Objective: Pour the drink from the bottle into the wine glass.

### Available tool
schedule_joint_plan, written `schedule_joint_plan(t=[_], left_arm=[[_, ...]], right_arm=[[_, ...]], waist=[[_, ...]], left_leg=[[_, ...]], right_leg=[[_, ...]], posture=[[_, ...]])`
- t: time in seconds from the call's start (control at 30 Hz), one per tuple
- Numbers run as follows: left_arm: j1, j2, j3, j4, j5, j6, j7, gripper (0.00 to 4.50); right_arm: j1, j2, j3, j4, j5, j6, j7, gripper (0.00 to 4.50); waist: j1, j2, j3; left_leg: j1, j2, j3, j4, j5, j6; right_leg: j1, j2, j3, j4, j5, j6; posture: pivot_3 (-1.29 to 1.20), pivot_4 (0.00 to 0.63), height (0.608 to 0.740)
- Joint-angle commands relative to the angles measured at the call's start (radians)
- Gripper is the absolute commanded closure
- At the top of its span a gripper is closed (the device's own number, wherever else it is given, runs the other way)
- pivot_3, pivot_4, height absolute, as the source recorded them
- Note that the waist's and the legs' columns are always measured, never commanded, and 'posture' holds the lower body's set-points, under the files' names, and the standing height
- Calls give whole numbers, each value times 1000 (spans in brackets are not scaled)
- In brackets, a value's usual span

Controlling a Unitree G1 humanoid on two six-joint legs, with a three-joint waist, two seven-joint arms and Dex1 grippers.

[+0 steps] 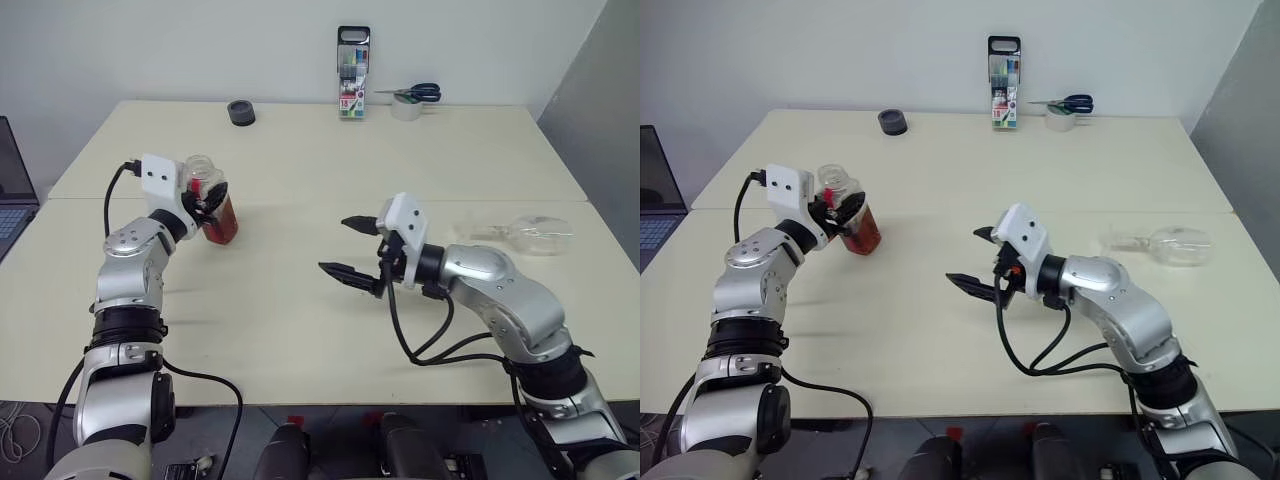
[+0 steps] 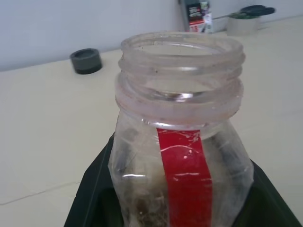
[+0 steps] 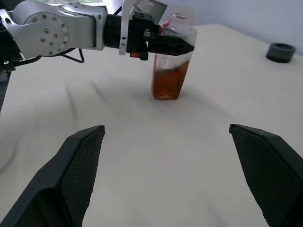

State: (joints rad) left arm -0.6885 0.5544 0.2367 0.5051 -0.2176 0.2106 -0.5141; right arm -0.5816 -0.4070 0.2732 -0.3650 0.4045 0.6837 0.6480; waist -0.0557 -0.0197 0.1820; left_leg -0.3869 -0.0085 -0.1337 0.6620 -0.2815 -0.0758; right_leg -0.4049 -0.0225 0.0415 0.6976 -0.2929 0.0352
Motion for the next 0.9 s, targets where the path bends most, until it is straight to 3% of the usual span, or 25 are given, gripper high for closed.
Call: schedule_joint_plan(t=[0.03, 0.2, 0.47, 0.5, 0.9], left_arm=[[10, 18, 33, -6, 3, 1, 48, 2743], [25, 4, 36, 14, -6, 2, 75, 2743], [70, -22, 34, -20, -15, -9, 85, 182], [75, -23, 34, -23, -14, -10, 85, 20], [133, -43, 4, -24, 23, -78, 98, 20]], right_arm=[[-41, 20, 21, 11, -22, -30, 22, 0], [-64, 43, 41, 36, -48, -40, 40, 0], [-70, 63, 45, 35, -75, -40, 50, 0], [-70, 65, 44, 33, -76, -37, 49, 0], [-32, 60, 53, 31, -114, -60, 36, 0]], waist=[[-1, 0, 0], [-2, 0, 0], [-1, 0, -1], [-1, 0, -1], [-1, 0, -1]], left_leg=[[0, 0, 0, 0, 0, 0], [1, 1, 0, 0, 0, 0], [1, 1, 0, 0, 0, 0], [1, 1, 0, 0, 0, 0], [0, 0, 0, 0, 0, 0]], right_leg=[[0, 0, 0, 0, 0, 0], [0, 1, 0, 1, 0, 0], [0, 1, 0, 1, 0, 0], [-1, 0, -1, 1, 0, 0], [-1, 0, 0, 1, 0, 0]], posture=[[0, 150, 740], [0, 150, 740], [0, 150, 740], [0, 150, 740], [0, 150, 740]])
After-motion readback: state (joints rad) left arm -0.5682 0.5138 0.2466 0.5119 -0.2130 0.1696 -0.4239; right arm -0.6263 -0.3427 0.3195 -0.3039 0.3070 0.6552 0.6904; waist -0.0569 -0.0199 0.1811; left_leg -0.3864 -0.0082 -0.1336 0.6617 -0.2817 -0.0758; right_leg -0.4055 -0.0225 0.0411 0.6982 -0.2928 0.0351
